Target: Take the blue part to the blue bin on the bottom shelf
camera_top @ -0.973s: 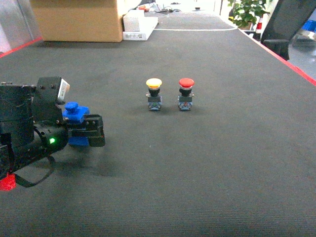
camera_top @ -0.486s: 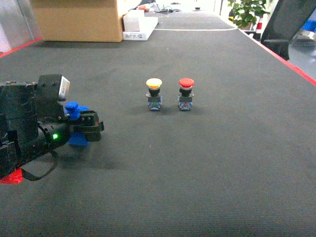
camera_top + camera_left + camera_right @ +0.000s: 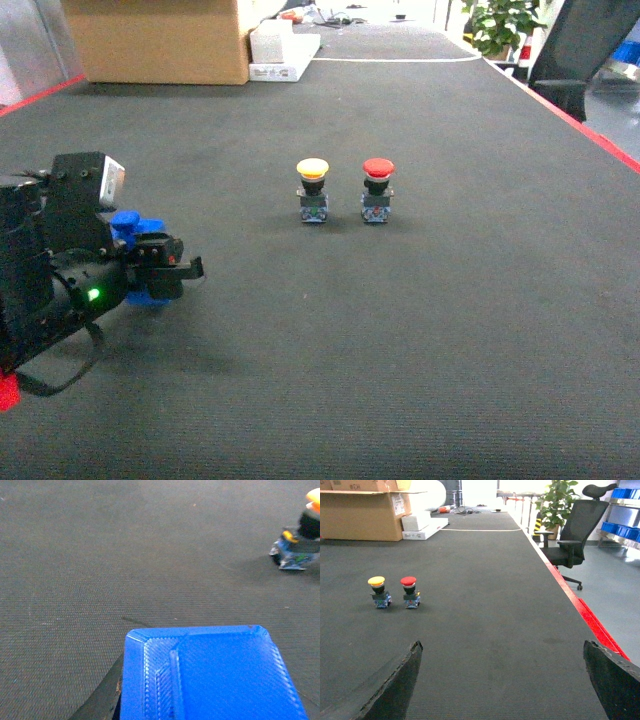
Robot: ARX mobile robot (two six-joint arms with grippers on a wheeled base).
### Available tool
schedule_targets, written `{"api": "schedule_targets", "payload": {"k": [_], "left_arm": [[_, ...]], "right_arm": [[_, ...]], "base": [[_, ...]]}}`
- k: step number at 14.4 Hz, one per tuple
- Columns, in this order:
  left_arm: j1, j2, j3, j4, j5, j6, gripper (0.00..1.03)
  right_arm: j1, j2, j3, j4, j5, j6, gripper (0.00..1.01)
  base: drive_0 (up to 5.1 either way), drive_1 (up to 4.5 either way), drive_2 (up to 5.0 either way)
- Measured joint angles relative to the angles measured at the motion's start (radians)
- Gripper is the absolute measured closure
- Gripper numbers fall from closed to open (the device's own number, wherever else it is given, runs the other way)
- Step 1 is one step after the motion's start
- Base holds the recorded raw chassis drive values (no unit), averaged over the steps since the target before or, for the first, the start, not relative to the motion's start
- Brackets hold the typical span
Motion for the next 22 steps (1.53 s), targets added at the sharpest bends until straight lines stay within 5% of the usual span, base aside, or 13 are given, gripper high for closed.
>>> {"api": "schedule_targets", "payload": {"k": [3, 6, 11, 22], "left_arm": [[-0.039, -0.327, -0.323, 0.061, -0.037, -0.002, 0.58], [-0.027, -0.763, -0.507, -0.146, -0.09, -0.008, 0.58], [-0.03, -1.39, -0.581, -0.555, -0.201, 0.017, 0.58], [-0.032, -1.41, -0.585, -0.557, -0.202, 0.032, 0.58]], "right_arm": [[0.0, 0.0, 0.0, 0.0, 0.0, 0.0, 0.03], [0.0, 0.0, 0.0, 0.0, 0.0, 0.0, 0.03], [0.0, 0.0, 0.0, 0.0, 0.0, 0.0, 0.03], [0.0, 0.0, 0.0, 0.0, 0.0, 0.0, 0.03]], "base": [[0.0, 0.0, 0.0], [0.0, 0.0, 0.0], [0.0, 0.0, 0.0], [0.0, -0.17, 0.2]]}}
